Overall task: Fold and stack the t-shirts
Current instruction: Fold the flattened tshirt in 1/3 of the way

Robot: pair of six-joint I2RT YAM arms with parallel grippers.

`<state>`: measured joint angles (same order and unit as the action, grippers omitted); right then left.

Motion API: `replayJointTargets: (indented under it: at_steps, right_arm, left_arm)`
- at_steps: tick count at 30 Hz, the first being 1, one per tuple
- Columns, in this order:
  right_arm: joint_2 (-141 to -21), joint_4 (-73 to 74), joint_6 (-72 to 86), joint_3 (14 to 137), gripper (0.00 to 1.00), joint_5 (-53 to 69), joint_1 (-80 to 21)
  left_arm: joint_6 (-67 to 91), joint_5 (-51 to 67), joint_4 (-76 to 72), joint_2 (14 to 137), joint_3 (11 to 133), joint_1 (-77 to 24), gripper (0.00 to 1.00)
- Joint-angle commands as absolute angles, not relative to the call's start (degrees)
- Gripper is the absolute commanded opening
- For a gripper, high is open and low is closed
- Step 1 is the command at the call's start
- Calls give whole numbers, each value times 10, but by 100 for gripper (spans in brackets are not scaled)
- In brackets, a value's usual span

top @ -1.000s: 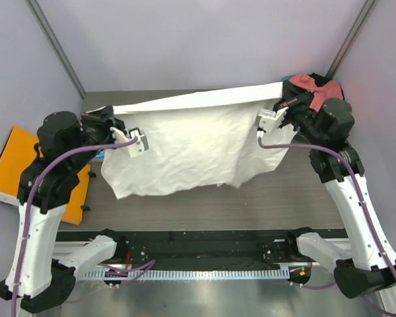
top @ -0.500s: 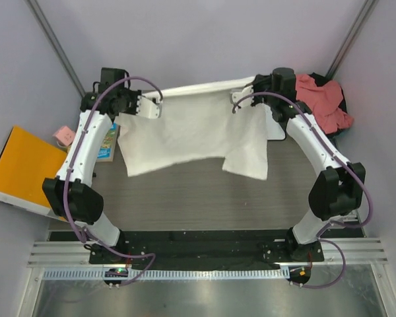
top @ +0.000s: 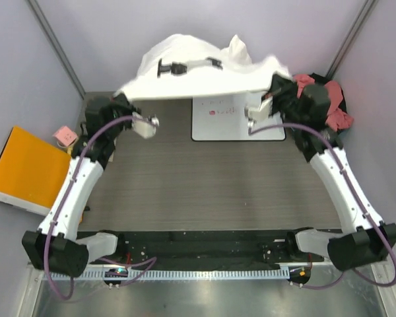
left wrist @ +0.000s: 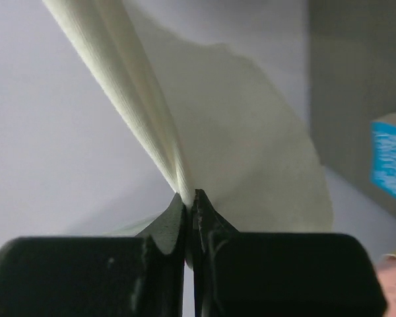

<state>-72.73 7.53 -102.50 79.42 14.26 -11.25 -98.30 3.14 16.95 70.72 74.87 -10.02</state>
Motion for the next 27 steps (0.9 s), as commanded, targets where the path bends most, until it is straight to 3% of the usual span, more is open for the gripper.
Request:
replayJointTargets:
  at_steps: [1, 4, 6, 9, 10, 11, 13, 16, 19, 23, 27]
  right_arm:
    - [-658, 191, -1026, 563, 1, 68, -78]
    - [-608, 274, -1034, 405, 1, 81, -83]
    - [-592, 313, -1041, 367, 1, 83, -85]
    - [-580, 369, -1058, 317, 6, 83, -86]
    - [-583, 382, -1060, 308, 16, 82, -86]
    - [-586, 386, -1057, 305, 25, 76, -85]
    - [-598, 402, -1053, 315, 49, 65, -86]
    - [-620, 433, -1034, 354, 62, 54, -86]
    - [-634, 480, -1027, 402, 69, 59, -86]
    - [-637, 536, -1036, 449, 71, 59, -86]
    - [-635, 581, -1041, 489, 72, 66, -86]
  left_arm:
    - [-1004, -18, 218, 641, 530, -74, 0]
    - [-1034, 22, 221, 588, 340, -77, 0]
    - [-1077, 29, 248, 571, 282, -80, 2]
    - [-1114, 49, 265, 552, 214, -80, 24]
    - [-1121, 57, 281, 555, 207, -80, 29]
    - [-1121, 61, 286, 557, 209, -81, 45]
    - [-1121, 61, 322, 564, 229, -81, 59]
    - [-1108, 55, 407, 577, 287, -81, 64]
    - [-1097, 66, 497, 587, 365, -81, 69]
    - [-1114, 111, 689, 589, 461, -81, 75]
    - [-1119, 126, 785, 610, 546, -81, 75]
